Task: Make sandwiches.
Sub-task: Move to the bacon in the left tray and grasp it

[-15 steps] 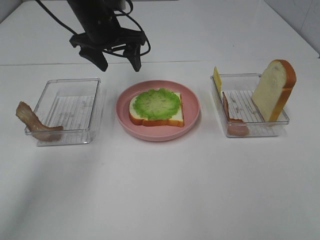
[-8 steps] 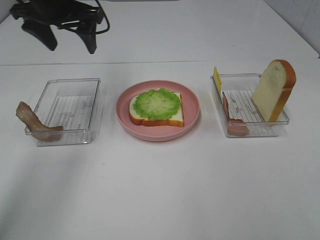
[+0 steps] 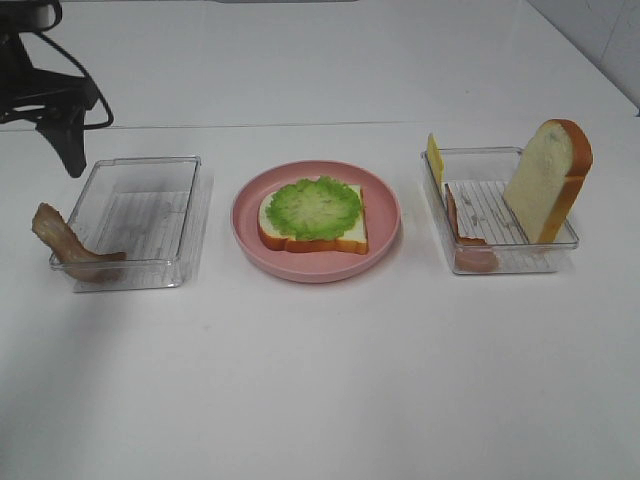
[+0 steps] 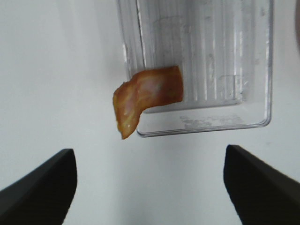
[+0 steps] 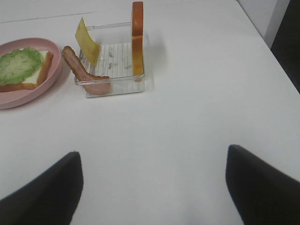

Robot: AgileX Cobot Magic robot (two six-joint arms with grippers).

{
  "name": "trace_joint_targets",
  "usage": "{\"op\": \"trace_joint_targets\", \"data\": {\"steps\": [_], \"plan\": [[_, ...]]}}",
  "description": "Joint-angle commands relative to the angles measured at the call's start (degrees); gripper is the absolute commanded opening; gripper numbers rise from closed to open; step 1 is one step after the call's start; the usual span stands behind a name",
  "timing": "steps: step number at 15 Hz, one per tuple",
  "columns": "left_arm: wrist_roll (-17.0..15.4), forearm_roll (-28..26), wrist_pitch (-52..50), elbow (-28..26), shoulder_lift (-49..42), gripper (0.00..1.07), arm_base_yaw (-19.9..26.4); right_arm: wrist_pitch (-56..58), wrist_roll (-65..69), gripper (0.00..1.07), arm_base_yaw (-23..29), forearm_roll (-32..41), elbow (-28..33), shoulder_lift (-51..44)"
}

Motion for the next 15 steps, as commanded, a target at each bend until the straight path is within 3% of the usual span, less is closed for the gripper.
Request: {"op": "trace_joint_targets", "data": {"steps": [1, 6, 15], "plan": [[-0.46, -0.06, 1.49, 2.64, -0.11, 0.81, 0.69, 0.06, -0.11, 0.78, -0.29, -0.11, 0.17, -0.69], [-1.66, -0.06, -3.04, 4.07, 4.64, 0.79, 0.80, 0.06, -0.11, 0.78, -0.29, -0.11, 0.17, -0.69], [-1.66, -0.11, -11.17, 4.07, 9.17, 0.58, 0.80, 0.06, -0.11, 0.78, -0.29, -0.11, 0.17, -0.69]]}}
